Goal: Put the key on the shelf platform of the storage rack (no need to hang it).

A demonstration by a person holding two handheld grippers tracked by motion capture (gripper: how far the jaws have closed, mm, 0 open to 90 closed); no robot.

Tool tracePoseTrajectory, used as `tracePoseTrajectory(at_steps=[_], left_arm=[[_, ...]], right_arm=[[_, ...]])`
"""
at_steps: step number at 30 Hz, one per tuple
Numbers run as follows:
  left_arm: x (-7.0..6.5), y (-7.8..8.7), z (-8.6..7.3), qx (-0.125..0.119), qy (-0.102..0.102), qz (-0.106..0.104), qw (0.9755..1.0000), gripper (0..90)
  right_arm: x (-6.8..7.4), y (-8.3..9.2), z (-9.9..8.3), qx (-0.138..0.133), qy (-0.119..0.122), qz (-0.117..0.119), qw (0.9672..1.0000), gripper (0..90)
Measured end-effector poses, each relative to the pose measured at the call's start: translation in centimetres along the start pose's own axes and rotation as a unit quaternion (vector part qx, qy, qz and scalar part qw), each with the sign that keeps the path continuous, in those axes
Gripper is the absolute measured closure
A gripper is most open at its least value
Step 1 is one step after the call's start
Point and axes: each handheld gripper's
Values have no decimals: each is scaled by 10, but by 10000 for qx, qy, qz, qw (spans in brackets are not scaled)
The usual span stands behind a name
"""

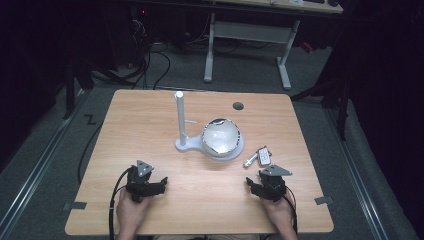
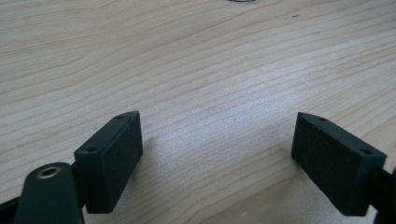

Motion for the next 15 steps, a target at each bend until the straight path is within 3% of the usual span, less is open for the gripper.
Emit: tracePoseTrajectory(at_steps=[15], left_arm=[[-1, 0, 0, -9, 45, 19, 10000, 168]], right_arm=[[-1, 1, 0, 54, -28, 20, 10000, 368]])
Point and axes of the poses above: each handheld gripper's, and its own axes: y roughly backward along the jaws, z roughly out of its top, x roughly to its left, and after that the axes turned 10 degrees about y, right-handed
